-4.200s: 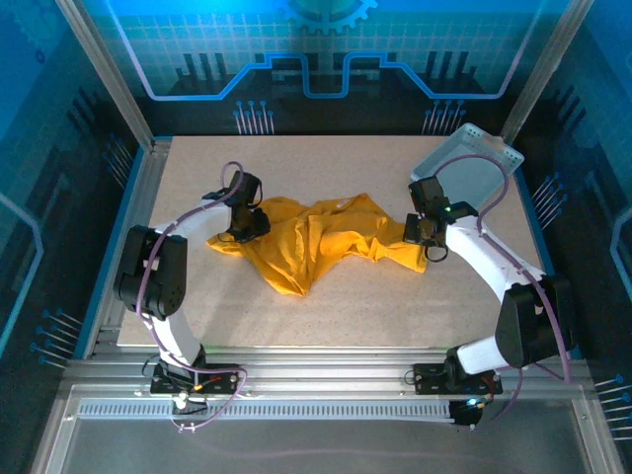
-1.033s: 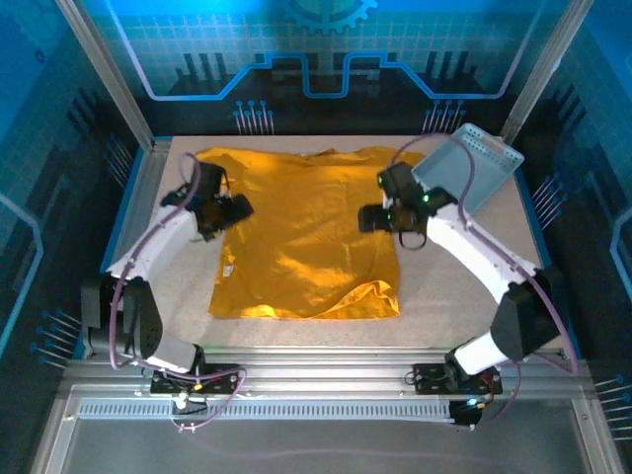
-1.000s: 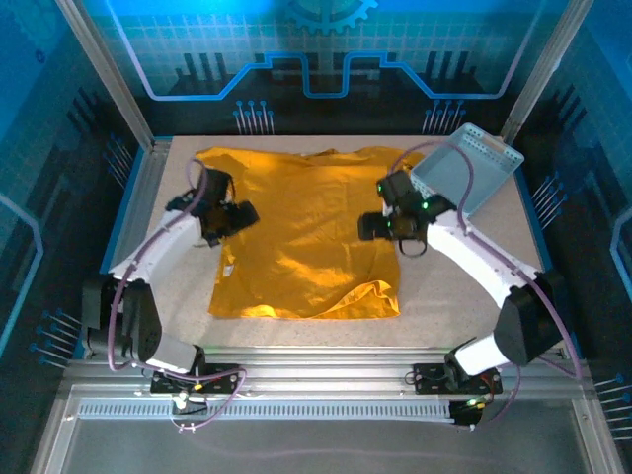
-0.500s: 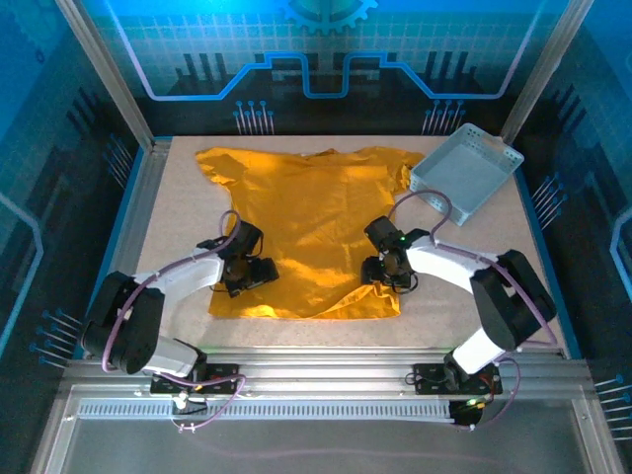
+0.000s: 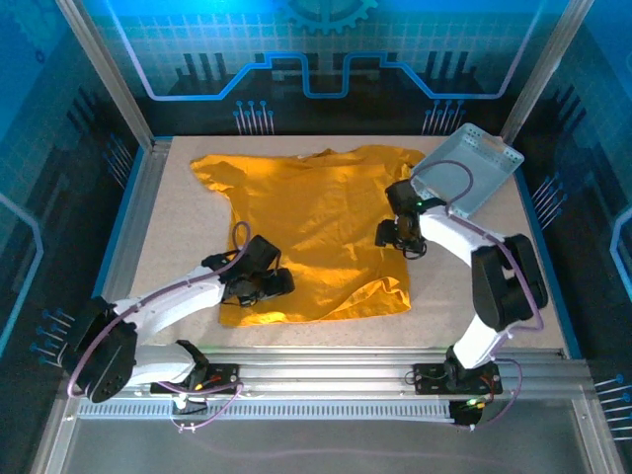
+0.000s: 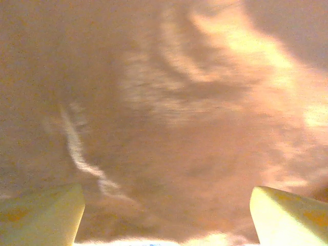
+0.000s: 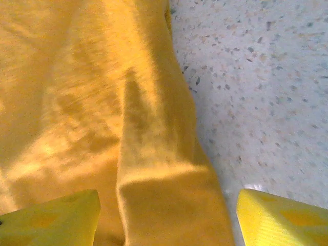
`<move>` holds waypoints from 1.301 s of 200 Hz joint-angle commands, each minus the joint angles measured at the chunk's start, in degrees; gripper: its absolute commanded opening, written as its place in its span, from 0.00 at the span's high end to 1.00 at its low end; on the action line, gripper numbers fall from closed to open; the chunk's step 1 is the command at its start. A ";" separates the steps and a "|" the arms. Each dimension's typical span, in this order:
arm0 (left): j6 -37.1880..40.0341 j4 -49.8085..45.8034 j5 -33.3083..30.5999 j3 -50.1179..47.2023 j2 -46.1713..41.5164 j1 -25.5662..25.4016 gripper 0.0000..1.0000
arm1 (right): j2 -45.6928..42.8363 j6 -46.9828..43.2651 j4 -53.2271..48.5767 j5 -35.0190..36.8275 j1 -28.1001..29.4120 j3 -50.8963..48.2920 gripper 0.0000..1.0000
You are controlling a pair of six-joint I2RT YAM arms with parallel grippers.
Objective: Fold the inside-out t-shirt
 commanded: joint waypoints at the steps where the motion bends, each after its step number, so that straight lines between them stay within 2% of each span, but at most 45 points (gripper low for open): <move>1: 4.45 -8.88 -6.62 5.61 -3.61 -1.83 0.13 | -12.77 -1.65 -7.25 2.56 5.18 -0.80 0.27; 23: 7.15 -8.85 -7.56 4.90 -7.79 -1.62 0.11 | -20.58 -0.40 -10.20 4.90 15.29 -3.61 0.27; 48: 8.85 -8.69 -8.85 3.68 -11.81 -1.15 0.11 | -24.41 3.77 -11.44 7.98 25.81 -7.23 0.26; 73: 9.46 -9.12 -10.02 2.72 -15.36 0.06 0.11 | -22.40 12.62 -13.69 10.12 32.73 -8.52 0.26; 105: 9.72 -8.16 -9.34 0.80 -18.43 1.48 0.09 | -17.69 25.96 -11.17 7.53 38.12 -8.24 0.27; 137: 10.10 -7.31 -8.26 -0.89 -18.86 1.94 0.08 | -11.08 36.77 -8.16 8.61 40.53 -7.47 0.30; 162: 10.52 -6.46 -7.43 -2.03 -19.55 2.10 0.08 | -5.93 40.11 -8.18 9.77 40.57 -5.11 0.34; 194: 10.87 -5.41 -6.66 -3.51 -20.47 2.33 0.07 | -1.60 42.24 -6.80 10.61 40.27 -3.94 0.40; 245: 10.87 -4.10 -5.41 -5.18 -21.24 2.46 0.06 | 3.82 42.01 -5.89 9.54 39.19 -1.43 0.45; 260: 10.92 -3.84 -5.00 -5.42 -21.44 2.48 0.06 | 4.64 42.40 -5.80 9.30 39.01 -1.64 0.52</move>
